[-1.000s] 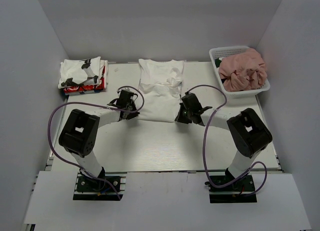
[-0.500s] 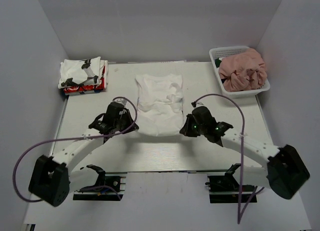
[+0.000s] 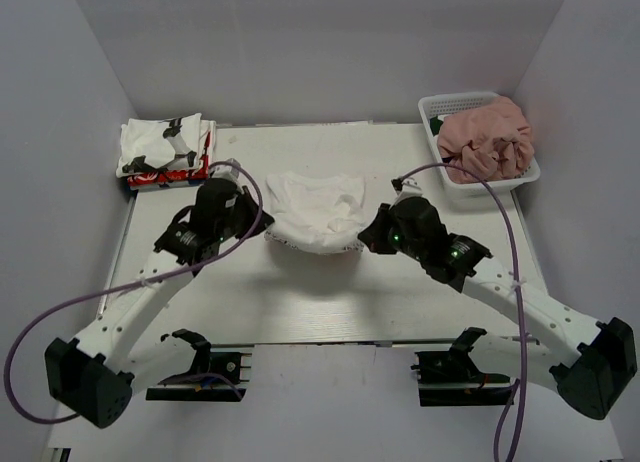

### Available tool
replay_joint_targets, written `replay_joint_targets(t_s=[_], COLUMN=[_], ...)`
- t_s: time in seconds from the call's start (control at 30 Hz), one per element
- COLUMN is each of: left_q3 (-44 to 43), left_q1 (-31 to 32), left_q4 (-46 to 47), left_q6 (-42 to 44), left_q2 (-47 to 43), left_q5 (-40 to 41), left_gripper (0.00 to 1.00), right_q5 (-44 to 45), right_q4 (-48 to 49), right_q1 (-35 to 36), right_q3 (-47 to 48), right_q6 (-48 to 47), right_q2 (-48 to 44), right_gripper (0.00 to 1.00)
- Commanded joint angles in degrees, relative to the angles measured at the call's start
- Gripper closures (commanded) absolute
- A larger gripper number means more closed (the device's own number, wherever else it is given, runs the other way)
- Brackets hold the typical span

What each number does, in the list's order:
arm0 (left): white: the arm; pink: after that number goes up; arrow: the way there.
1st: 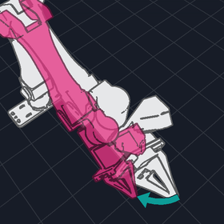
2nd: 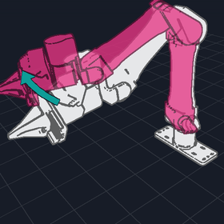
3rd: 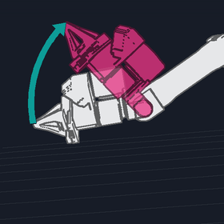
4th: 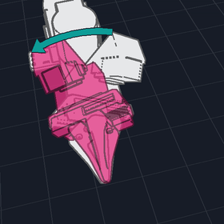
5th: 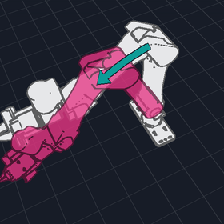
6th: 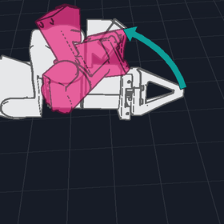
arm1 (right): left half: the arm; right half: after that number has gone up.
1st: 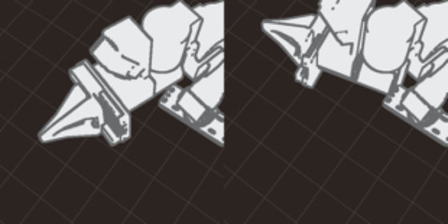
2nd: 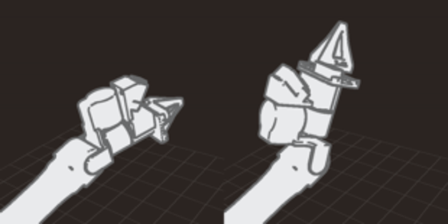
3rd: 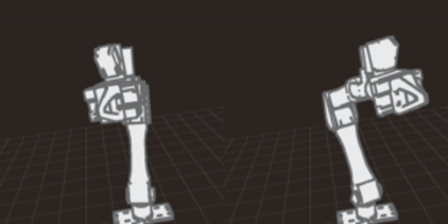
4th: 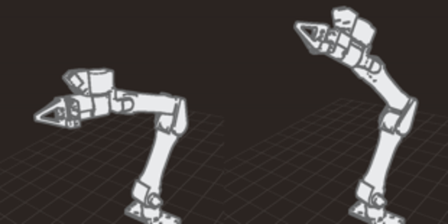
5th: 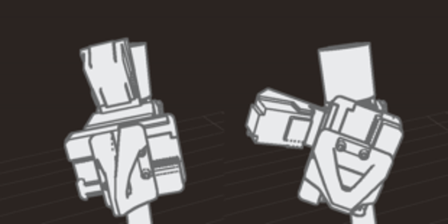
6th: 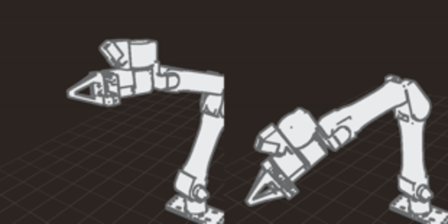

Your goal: Fold and stack the t-shirts

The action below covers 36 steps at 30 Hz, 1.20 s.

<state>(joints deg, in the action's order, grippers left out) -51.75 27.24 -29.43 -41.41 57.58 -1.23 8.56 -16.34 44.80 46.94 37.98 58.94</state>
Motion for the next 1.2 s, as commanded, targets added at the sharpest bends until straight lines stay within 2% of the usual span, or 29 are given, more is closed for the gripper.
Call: replay_joint_targets(t_s=[0.0, 0.03, 0.23, 0.3, 0.4, 0.6, 0.67, 0.7, 0.73, 0.77, 0.83, 0.87, 0.9, 0.93, 0.97, 1.0, 1.03, 1.07, 1.1, 1.17], left_q3=[-6.07, -9.48, -23.28, -26.55, -35.84, -46.84, -49.93, -54.38, -56.17, -57.31, -59.17, -59.87, -61.53, -63.11, -66.96, -68.82, -70.67, -73.82, -74.55, -72.38], left_q1=[-1.31, -1.32, -1.84, -2.45, -3.77, -5.62, -6.67, -6.68, -7.46, -7.99, -8.78, -9.83, -10.36, -10.98, -12.12, -12.13, -12.91, -12.92, -12.92, -12.92], left_q4=[-0.89, -0.89, -2.65, -3.17, -5.54, -3.01, -2.39, -5.0, -5.02, -5.02, -4.33, -3.54, -3.01, -3.0, -4.05, -4.06, -4.75, -4.76, -4.76, -1.88], left_q6=[-1.57, -1.57, -2.1, -2.1, -2.1, 0.89, 2.03, 2.03, 2.03, 2.03, 2.03, 1.51, 1.51, 1.51, 2.03, 2.73, 2.74, 4.65, 5.37, 7.56], left_q2=[5.33, 8.65, 22.2, 28.94, 37.82, 49.19, 52.79, 57.07, 59.12, 60.88, 65.26, 66.77, 68.09, 69.75, 73.08, 74.42, 75.47, 76.35, 76.36, 74.27], left_q5=[7.55, 11.39, 19.33, 19.34, 20.82, 21.36, 21.36, 21.36, 21.36, 22.23, 22.24, 22.24, 22.24, 21.63, 21.1, 20.14, 20.13, 18.48, 17.59, 15.48], left_gripper=[1.0, 1.0, 1.0, 1.0, 1.0, 1.0, 1.0, 1.0, 1.0, 1.0, 1.0, 1.0, 0.97, 0.86, 0.53, 0.32, 0.07, 0.0, 0.0, 0.0], right_q5=[7.07, 7.7, 5.77, 2.71, 0.06, -5.65, -7.94, -10.29, -11.62, -15.81, -18.56, -21.97, -22.35, -22.36, -22.27, -22.18, -22.09, -22.18, -22.01, -21.22], right_q4=[0.78, 0.69, 3.33, 4.29, 5.09, 7.9, 9.3, 9.39, 9.57, 11.05, 13.43, 14.48, 14.58, 13.71, 12.57, 9.6, 8.61, 8.08, 8.34, 8.52], right_q1=[-1.63, -2.16, -7.7, -10.77, -14.72, -19.91, -21.32, -22.2, -22.99, -23.69, -24.66, -25.02, -25.19, -25.2, -25.72, -25.81, -26.25, -26.34, -26.43, -26.08], right_q3=[6.67, 7.63, 15.28, 17.21, 21.43, 29.94, 33.46, 34.79, 38.89, 40.24, 45.74, 47.27, 49.2, 53.83, 58.48, 62.62, 65.18, 65.82, 65.65, 62.86], right_q6=[-2.11, -2.38, -5.02, -5.28, -6.59, -10.72, -13.96, -14.42, -16.25, -18.27, -20.03, -22.22, -23.46, -23.74, -24.26, -24.35, -24.27, -24.44, -24.44, -25.05], right_q2=[3.37, 3.99, 14.96, 18.99, 24.44, 35.0, 41.15, 43.0, 48.67, 50.56, 56.07, 60.11, 64.07, 66.02, 69.09, 71.56, 72.19, 71.85, 71.23, 66.61], right_gripper=[1.0, 1.0, 1.0, 1.0, 1.0, 1.0, 1.0, 1.0, 1.0, 1.0, 1.0, 0.97, 0.86, 0.67, 0.62, 0.59, 0.49, 0.42, 0.35, 0.1])
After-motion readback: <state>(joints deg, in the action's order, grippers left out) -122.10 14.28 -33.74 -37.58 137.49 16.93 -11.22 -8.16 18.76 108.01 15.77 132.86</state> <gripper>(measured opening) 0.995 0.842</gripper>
